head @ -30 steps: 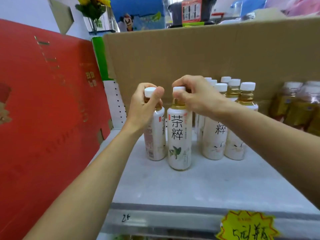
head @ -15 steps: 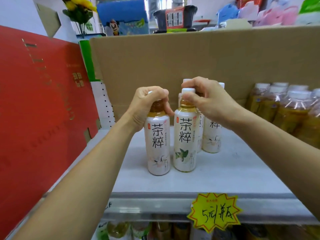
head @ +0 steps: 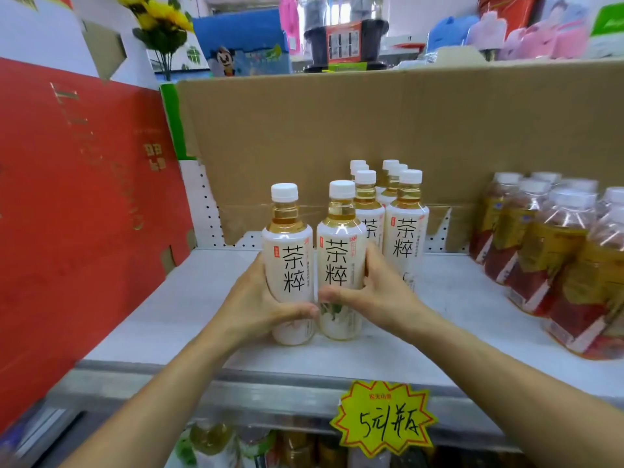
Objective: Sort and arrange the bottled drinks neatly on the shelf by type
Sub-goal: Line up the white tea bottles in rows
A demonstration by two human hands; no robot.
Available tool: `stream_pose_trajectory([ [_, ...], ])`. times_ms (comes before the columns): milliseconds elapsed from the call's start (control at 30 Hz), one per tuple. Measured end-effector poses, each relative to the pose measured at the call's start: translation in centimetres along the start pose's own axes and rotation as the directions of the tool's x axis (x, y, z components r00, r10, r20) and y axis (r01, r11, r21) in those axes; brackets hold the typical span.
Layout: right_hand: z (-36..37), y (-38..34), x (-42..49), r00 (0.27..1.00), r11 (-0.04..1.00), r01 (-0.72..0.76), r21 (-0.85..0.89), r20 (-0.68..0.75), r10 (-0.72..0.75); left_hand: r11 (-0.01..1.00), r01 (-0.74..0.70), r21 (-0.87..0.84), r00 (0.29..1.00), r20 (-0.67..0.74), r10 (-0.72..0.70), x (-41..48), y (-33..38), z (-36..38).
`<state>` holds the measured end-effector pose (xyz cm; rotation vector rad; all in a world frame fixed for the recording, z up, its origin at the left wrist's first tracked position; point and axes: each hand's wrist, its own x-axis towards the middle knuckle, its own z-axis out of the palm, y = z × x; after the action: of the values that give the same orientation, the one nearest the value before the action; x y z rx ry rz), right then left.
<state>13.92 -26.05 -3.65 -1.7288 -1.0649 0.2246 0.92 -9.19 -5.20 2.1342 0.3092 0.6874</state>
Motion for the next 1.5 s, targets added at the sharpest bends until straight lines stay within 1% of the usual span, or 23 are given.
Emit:
stream_pose_trajectory([
  [33,0.1,0.4,-0.1,1.000,1.000,-0.003,0.005,-0.022,0.003,0.999,0.010,0.038,0.999,-0.032,-0.008,-0.3,-0.2,0.1],
  [100,-0.1,0.7,-0.3,0.999,1.000,-0.003,0.015,-0.042,0.003,1.000,0.020,0.021,0.998,-0.057,-0.019,-0.4,0.2,0.5],
  [200,-1.5,1.3,-0.8,0.999,0.999,-0.001,0.034,-0.046,0.002,0.998,0.028,-0.050,0.999,-0.027,-0.029,-0.3,1.1,1.7],
  [300,-3.7,1.8,-2.2,0.998,1.000,0.000,0.026,-0.069,0.002,0.997,0.003,-0.084,1.000,0.019,-0.002,0.1,1.8,3.6],
  [433,-5.9,2.8,-3.9,0.987,0.999,0.014,0.050,-0.159,-0.006,0.994,-0.007,-0.110,1.000,0.017,0.009,0.6,2.4,6.3],
  [533,-6.0,4.2,-4.5,0.977,0.999,-0.008,-0.046,-0.211,-0.002,0.998,-0.019,-0.066,0.998,-0.053,0.016,0.5,2.6,8.0],
  [567,-5.8,4.7,-4.6,0.978,0.997,-0.020,-0.072,-0.209,0.004,0.998,-0.017,-0.054,0.998,-0.067,0.014,0.4,2.7,8.3],
  [633,-5.6,5.5,-4.6,0.980,0.997,-0.033,-0.066,-0.196,0.020,0.999,-0.012,-0.053,0.998,-0.064,0.009,0.4,2.9,8.7],
  [733,-5.7,5.8,-4.1,0.986,0.999,-0.042,0.011,-0.163,0.043,0.998,0.004,-0.056,0.999,-0.053,-0.007,0.9,3.4,9.3],
  [833,-6.1,5.9,-3.2,0.988,0.994,-0.066,0.084,-0.134,0.077,0.999,0.002,-0.046,0.997,-0.083,-0.006,1.7,3.6,10.0],
  [1000,-6.5,6.3,-1.9,0.988,0.984,-0.084,0.156,-0.116,0.103,0.999,0.019,-0.034,0.995,-0.098,-0.022,3.2,3.2,10.7],
  [1067,-6.6,6.4,-1.8,0.990,0.983,-0.079,0.167,-0.099,0.096,1.000,0.025,0.007,0.991,-0.129,-0.024,3.4,3.1,10.8],
  [1133,-6.7,6.4,-1.9,0.993,0.981,-0.071,0.181,-0.080,0.087,0.997,0.071,0.030,0.988,-0.139,-0.066,3.9,2.7,10.6],
  [1167,-6.8,6.4,-1.9,0.994,0.979,-0.069,0.190,-0.070,0.083,0.994,0.107,-0.004,0.990,-0.093,-0.107,4.2,2.7,10.4],
  [1233,-7.0,6.1,-1.8,0.996,0.975,-0.068,0.210,-0.050,0.080,0.976,0.144,-0.162,0.989,0.058,-0.136,4.8,2.5,10.1],
  [1300,-7.0,5.9,-1.5,0.996,0.972,-0.070,0.224,-0.042,0.081,0.957,0.113,-0.266,0.982,0.177,-0.067,5.4,2.2,10.2],
  [1367,-6.9,5.9,-1.4,0.995,0.973,-0.084,0.215,-0.042,0.095,0.948,0.083,-0.306,0.975,0.221,-0.015,5.4,2.3,10.2],
  [1500,-6.6,6.1,-1.2,0.992,0.973,-0.112,0.200,-0.034,0.121,0.934,0.063,-0.353,0.964,0.264,0.035,5.4,2.5,9.6],
])
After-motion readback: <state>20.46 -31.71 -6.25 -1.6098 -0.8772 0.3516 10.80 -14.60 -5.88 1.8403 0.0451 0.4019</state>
